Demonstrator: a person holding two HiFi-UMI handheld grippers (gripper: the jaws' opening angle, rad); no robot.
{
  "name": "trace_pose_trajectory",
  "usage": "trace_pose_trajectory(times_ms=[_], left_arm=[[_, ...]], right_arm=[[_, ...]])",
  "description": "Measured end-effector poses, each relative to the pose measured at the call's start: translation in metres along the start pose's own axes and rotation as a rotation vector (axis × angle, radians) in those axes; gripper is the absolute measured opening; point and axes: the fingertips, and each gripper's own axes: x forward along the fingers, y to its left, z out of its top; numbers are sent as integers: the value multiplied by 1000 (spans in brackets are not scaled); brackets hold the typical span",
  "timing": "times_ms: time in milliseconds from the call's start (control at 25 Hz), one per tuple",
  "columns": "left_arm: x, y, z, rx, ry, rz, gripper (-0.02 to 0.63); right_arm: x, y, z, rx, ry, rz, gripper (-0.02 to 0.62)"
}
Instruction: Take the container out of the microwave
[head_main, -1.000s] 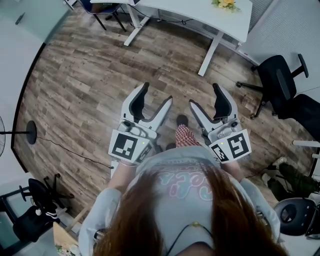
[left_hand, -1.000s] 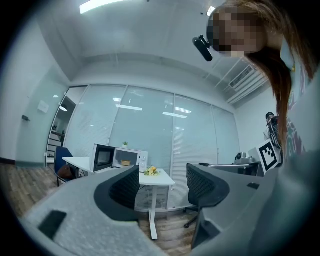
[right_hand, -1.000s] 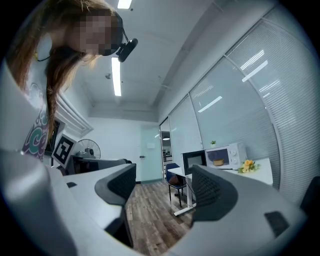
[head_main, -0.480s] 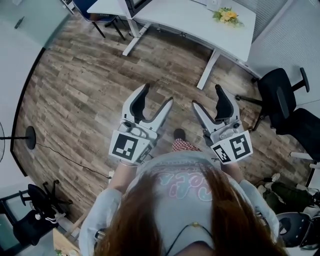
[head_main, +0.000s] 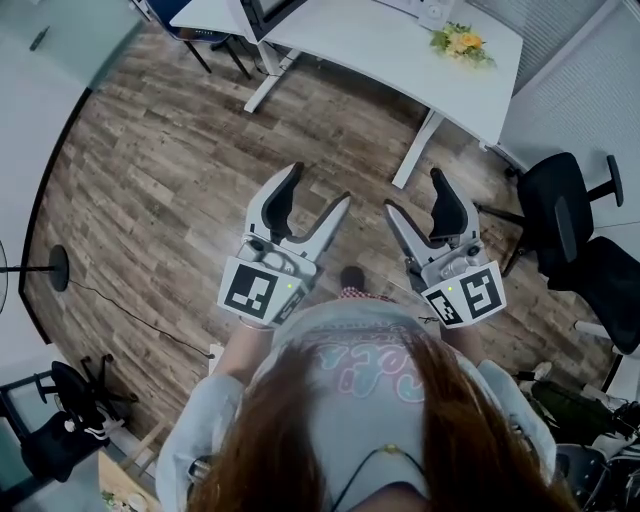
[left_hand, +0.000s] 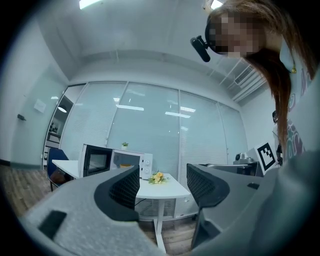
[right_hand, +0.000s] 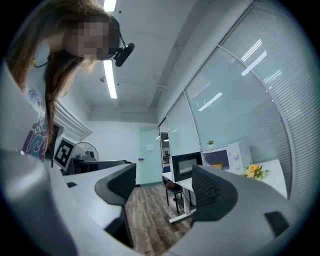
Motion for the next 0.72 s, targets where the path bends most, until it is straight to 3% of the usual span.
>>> trace_pose_trajectory(times_ms=[200,400,720], left_arm=[[12,2,-3,-9,-15,30,267],[9,8,-15,-15,44,48,267],[34,1,-8,3,38,-7,267]], right_arm=[[8,-15,-3,-2,-12,31,336],[13,-13,2,-34,-41,43,334],[14,-31,6,-21,-48,12,334]])
